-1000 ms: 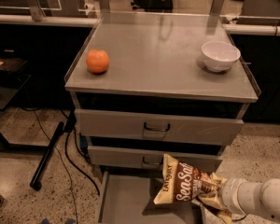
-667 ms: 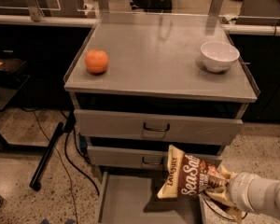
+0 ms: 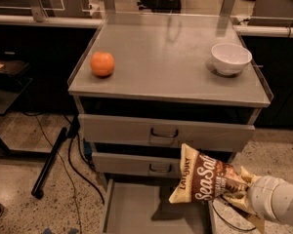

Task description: Pick brown chip bag from bottom drawer and place on counter

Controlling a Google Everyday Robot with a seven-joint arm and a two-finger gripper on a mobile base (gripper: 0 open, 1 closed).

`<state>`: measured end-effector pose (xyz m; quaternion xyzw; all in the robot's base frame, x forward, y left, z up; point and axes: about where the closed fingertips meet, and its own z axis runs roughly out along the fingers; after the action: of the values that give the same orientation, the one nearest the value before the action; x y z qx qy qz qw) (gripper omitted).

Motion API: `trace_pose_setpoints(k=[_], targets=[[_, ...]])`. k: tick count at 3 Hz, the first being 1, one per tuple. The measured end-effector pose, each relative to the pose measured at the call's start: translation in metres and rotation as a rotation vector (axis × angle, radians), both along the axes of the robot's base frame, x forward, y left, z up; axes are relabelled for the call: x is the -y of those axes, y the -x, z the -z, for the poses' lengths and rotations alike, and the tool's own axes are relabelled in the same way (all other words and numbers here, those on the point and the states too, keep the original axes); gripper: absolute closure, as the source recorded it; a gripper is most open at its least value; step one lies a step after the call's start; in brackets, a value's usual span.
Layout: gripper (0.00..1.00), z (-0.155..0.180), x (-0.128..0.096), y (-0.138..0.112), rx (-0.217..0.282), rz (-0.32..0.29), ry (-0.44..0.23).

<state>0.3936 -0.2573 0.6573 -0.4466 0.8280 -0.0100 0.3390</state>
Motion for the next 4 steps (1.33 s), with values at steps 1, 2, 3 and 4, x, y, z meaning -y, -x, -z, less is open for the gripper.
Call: trace_pose_setpoints(k=[1, 2, 3, 4], targets=[[1.00, -0.010, 0.000, -0.006, -0.001, 0.028, -0.027], [1.00, -0.059, -0.005, -0.019, 0.092, 0.063, -0.080], [1.00, -0.121, -0.015, -0.017, 0.210, 0.042, -0.080], [1.00, -0.123, -0.010, -0.012, 0.221, 0.046, -0.068]])
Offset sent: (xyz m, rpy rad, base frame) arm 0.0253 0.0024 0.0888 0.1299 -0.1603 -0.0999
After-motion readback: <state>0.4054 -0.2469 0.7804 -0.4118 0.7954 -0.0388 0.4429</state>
